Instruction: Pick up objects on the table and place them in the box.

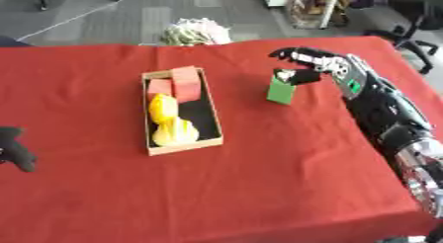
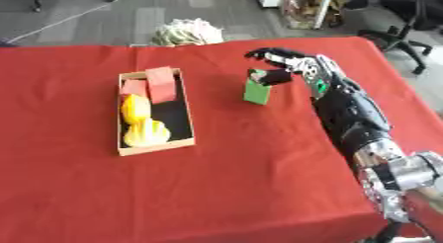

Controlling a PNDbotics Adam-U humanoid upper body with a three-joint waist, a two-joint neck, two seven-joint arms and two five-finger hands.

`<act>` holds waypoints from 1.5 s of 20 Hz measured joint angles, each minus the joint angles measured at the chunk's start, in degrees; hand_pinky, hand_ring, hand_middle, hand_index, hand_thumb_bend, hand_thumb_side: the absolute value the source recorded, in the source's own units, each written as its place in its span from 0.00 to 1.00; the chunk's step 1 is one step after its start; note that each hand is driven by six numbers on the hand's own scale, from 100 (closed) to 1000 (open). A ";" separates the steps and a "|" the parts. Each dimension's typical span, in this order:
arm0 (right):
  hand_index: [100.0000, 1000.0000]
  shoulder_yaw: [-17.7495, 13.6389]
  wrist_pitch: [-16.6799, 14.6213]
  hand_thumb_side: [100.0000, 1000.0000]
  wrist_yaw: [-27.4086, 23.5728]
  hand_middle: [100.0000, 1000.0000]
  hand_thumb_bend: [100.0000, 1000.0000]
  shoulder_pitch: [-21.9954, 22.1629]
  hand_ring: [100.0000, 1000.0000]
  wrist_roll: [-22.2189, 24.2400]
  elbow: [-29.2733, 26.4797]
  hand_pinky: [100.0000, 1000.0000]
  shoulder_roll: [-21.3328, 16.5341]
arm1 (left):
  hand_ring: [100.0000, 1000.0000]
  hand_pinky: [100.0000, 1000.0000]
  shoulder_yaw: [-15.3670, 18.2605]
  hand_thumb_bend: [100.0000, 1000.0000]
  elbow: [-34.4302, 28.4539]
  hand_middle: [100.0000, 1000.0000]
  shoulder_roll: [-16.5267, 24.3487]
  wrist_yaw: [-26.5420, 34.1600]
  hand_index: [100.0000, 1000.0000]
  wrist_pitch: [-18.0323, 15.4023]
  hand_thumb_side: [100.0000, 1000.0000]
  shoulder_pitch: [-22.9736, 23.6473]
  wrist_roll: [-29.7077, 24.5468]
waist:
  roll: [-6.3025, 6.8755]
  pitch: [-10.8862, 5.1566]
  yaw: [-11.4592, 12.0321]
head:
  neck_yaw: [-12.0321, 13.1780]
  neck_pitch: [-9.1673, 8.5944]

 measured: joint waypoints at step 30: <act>1.00 -0.31 -1.29 0.46 5.01 1.00 0.00 1.98 1.00 -4.65 1.90 1.00 -2.39 | 0.53 0.69 0.00 0.00 0.00 0.52 0.00 -0.20 0.80 0.03 0.85 0.44 -0.86 | -0.02 0.00 0.06 | 3.89 0.00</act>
